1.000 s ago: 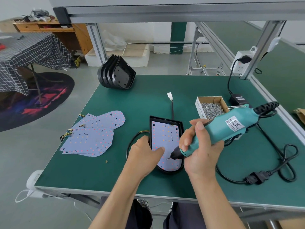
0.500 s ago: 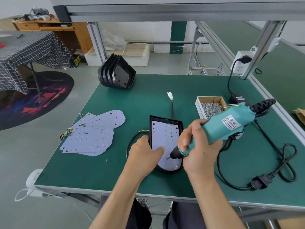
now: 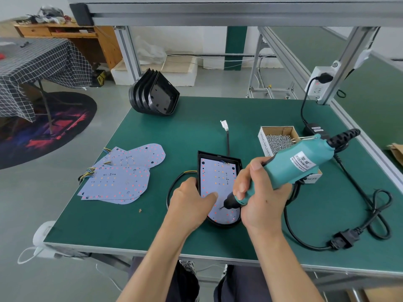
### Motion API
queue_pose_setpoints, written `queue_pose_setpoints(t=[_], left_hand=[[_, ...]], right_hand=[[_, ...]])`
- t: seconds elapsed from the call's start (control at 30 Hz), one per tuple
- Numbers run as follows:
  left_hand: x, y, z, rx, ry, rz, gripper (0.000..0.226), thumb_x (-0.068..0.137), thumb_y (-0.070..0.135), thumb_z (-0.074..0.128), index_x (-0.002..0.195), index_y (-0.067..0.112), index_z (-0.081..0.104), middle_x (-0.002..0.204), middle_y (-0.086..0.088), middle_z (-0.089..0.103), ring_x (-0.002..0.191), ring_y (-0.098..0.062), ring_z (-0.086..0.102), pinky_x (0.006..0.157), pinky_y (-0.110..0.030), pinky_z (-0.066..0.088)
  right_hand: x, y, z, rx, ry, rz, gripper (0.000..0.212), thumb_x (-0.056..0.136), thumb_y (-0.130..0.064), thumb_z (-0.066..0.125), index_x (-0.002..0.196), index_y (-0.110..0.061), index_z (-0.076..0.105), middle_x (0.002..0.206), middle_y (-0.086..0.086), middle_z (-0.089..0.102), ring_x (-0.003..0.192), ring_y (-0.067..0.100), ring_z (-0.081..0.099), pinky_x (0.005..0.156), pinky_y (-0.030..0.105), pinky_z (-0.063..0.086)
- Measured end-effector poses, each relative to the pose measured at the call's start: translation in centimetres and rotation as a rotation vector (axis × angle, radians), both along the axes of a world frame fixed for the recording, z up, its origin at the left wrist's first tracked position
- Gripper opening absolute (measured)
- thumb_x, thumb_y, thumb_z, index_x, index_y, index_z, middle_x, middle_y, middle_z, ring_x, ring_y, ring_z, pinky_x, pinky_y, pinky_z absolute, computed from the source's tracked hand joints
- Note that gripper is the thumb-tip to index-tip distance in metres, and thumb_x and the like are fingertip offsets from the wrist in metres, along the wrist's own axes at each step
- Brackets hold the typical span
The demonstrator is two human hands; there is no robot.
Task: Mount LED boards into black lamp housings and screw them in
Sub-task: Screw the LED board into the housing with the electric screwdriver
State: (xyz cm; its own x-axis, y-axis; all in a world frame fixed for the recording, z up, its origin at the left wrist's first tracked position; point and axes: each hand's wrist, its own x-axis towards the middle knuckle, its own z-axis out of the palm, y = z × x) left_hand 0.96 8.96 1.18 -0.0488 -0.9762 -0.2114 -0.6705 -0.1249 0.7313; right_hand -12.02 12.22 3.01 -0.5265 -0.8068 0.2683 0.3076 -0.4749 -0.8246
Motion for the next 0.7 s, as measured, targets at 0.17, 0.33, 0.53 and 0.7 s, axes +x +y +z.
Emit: queue_pose_setpoints(t=[0.17,0.33,0.53,0.7], left_hand=[[0.1,0.0,0.1,-0.001,0.018,-0.001,0.028,0.086,0.039,0.070,0.095,0.014,0.060,0.096,0.000,0.068,0.093,-0.025,0.064,0.086,-0.042,0.056],[0.1,0.0,0.1,0.008,0.017,0.003,0.030,0.086,0.040,0.071,0.096,0.014,0.061,0.096,-0.001,0.068,0.092,-0.024,0.064,0.085,-0.042,0.057],[0.2,0.0,0.0,0.011,0.011,0.011,0.033,0.085,0.041,0.071,0.094,0.011,0.061,0.094,-0.003,0.068,0.091,-0.025,0.064,0.084,-0.044,0.056],[0.6,0.3,0.3,0.010,0.066,0.064,0.047,0.079,0.069,0.071,0.087,0.023,0.066,0.081,0.009,0.071,0.084,-0.013,0.066,0.073,-0.032,0.052]], right_hand=[[-0.1,-0.2,0.1,0.015,-0.034,-0.028,0.015,0.088,-0.026,0.066,0.075,-0.031,0.061,0.048,0.000,0.047,0.038,0.020,0.040,0.048,0.024,0.034],[-0.3,0.1,0.1,-0.002,-0.013,0.003,0.009,0.089,-0.031,0.067,0.082,-0.025,0.066,0.050,0.003,0.050,0.039,0.022,0.042,0.049,0.025,0.036],[-1.9,0.7,2.0,-0.091,-0.147,-0.005,0.014,0.090,-0.033,0.065,0.091,-0.019,0.066,0.053,0.001,0.049,0.040,0.018,0.040,0.049,0.024,0.034],[-6.1,2.2,1.7,-0.079,-0.294,-0.051,0.023,0.103,-0.038,0.050,0.091,-0.022,0.064,0.056,-0.006,0.048,0.047,0.013,0.038,0.052,0.026,0.034]])
